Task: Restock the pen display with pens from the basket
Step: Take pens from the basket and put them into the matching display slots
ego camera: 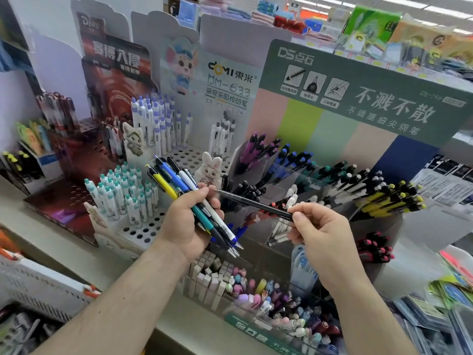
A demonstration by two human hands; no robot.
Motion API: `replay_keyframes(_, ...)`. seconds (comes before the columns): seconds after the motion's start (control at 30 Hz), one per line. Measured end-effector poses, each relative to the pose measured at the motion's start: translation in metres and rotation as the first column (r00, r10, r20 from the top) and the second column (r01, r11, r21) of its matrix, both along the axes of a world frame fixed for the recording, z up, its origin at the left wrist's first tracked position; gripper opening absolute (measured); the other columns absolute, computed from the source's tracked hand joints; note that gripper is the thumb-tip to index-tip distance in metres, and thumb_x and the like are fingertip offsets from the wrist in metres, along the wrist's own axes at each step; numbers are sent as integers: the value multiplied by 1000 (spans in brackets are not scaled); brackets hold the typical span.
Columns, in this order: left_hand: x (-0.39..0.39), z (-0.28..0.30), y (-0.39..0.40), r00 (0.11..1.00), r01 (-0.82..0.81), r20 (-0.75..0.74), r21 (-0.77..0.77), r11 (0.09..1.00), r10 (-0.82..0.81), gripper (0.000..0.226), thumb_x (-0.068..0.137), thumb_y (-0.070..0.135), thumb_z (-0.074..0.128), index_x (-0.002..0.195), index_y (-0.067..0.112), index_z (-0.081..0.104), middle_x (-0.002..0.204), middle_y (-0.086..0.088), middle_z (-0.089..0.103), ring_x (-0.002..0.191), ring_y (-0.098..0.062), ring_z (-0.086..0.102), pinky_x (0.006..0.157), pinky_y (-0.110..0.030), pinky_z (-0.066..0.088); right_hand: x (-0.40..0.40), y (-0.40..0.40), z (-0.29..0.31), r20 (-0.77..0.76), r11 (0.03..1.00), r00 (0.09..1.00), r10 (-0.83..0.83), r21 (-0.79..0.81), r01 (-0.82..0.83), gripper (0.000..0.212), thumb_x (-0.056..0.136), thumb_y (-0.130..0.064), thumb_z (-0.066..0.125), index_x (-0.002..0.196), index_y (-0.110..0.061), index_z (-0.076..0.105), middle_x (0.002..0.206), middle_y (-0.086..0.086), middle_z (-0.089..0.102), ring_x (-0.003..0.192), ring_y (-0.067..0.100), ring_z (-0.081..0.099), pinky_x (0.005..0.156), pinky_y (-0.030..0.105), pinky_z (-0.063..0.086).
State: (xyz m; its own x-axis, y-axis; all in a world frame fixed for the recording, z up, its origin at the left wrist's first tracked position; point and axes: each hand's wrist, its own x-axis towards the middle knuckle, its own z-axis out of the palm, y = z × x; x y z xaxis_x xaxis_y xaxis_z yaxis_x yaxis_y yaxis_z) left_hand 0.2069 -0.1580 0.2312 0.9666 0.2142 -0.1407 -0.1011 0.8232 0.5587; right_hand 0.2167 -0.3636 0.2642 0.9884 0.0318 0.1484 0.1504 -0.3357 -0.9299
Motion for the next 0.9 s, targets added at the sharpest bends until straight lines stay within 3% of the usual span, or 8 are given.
replay_keyframes(0.17, 0, -6, 1, 998, 63, -2, 4, 998, -63, 15, 90, 7, 52, 80, 18, 53, 66, 3, 53, 53, -9, 52, 50, -24, 48, 3, 5, -2, 8, 996, 998, -68, 50, 67, 21, 98, -6, 58, 87, -17, 72, 64, 1, 63, 56, 7, 59, 62, 27, 54)
replay_keyframes(0.37, 0, -12, 2, 994, 111, 16, 83, 990, -112, 18, 74, 4, 66, 81, 16, 56, 69, 0, 56, 53, -11, 53, 50, -25, 49, 10, 22, 4, -31, 872, 975, -221, 442, 212, 5, 95, -7, 63, 98, -10, 66, 79, 8, 70, 65, 15, 69, 63, 26, 58)
replay_keyframes(0.5, -1, -16, 7, 991, 128, 15, 100, 987, -130, 15, 69, 8, 63, 81, 16, 57, 69, -1, 59, 52, -11, 53, 50, -26, 49, 20, 25, 22, 155, 819, 923, -352, 528, 224, 9, 92, -7, 68, 87, -14, 65, 71, 3, 69, 64, 21, 70, 64, 33, 58)
replay_keyframes(0.6, -2, -18, 12, 991, 131, 6, 126, 983, -132, 17, 68, 7, 63, 81, 16, 56, 69, -2, 59, 51, -12, 53, 50, -26, 48, 35, 26, 29, 407, 873, 810, -422, 424, 242, 12, 89, -14, 73, 82, -22, 66, 73, 5, 68, 68, 30, 71, 68, 44, 60)
replay_keyframes(0.67, -3, -20, 15, 989, 149, -5, 154, 977, -150, 20, 68, 7, 64, 84, 16, 55, 69, -2, 59, 52, -12, 53, 51, -26, 48, 45, 32, 27, 500, 915, 773, -391, 305, 265, 11, 88, -17, 74, 83, -24, 67, 74, 2, 68, 70, 26, 70, 69, 41, 59)
replay_keyframes(0.8, -5, -22, 14, 983, 185, -22, 174, 967, -184, 23, 68, 7, 64, 88, 15, 56, 70, -3, 59, 53, -13, 54, 53, -28, 49, 60, 54, 13, 564, 965, 796, -221, 8, 263, 1, 88, -14, 74, 87, -14, 75, 69, -18, 63, 62, -3, 59, 66, 18, 52)
replay_keyframes(0.9, -7, -21, 14, 980, 199, -28, 191, 961, -197, 23, 68, 7, 65, 88, 14, 56, 70, -3, 59, 53, -13, 55, 53, -27, 49, 67, 68, 7, 535, 950, 842, -74, -220, 223, 7, 88, -17, 72, 88, -14, 78, 70, -9, 69, 67, 7, 63, 71, 31, 56)
